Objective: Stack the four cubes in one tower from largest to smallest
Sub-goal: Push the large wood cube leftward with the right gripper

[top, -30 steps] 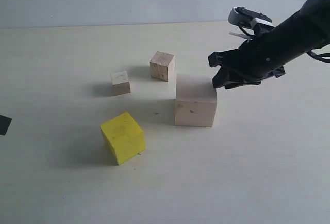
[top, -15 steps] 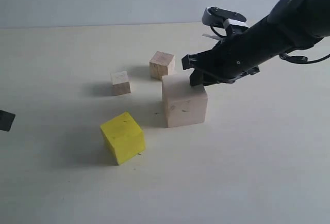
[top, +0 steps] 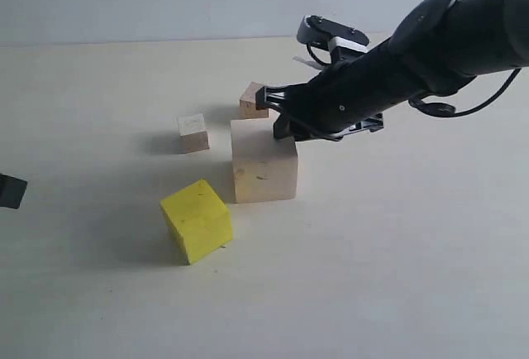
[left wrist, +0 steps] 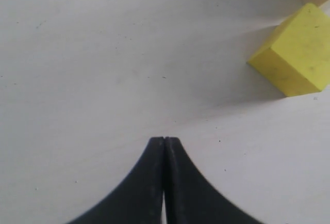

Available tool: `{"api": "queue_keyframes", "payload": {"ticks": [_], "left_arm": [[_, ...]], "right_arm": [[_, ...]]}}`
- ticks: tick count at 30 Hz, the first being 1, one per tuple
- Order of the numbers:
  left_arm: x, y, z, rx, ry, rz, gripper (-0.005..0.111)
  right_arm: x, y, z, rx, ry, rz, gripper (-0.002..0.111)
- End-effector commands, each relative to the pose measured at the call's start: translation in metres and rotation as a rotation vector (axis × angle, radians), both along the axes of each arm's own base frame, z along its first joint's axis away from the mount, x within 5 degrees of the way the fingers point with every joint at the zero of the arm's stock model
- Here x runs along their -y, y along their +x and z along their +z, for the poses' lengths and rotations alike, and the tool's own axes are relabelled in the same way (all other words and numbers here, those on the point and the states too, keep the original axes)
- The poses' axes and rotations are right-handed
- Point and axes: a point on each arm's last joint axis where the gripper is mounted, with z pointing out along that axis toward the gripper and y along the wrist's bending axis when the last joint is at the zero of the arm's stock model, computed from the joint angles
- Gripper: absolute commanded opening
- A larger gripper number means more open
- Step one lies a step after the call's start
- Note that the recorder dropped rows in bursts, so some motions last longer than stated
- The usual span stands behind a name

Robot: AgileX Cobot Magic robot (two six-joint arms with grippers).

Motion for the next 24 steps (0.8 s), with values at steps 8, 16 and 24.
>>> {"api": "queue_keyframes", "payload": {"ticks": [8, 16, 24], "left_arm": [[0.0016, -0.0005, -0.0016, -0.003, -0.010, -0.002, 0.000], [0.0016, -0.0005, -0.0016, -0.003, -0.010, -0.002, 0.000], [0.0016, -0.0005, -0.0016, -0.003, -0.010, -0.002, 0.000]], "right_arm": [[-0.0070, -0.0074, -0.0124, -0.068, -0.001, -0.024, 0.030], [-0.0076, -0.0092, -0.0126, -0.088, 0.004, -0.016, 0.030], [-0.0081, -0.0105, -0.0128, -0.106, 0.010, -0.015, 0.030]]}}
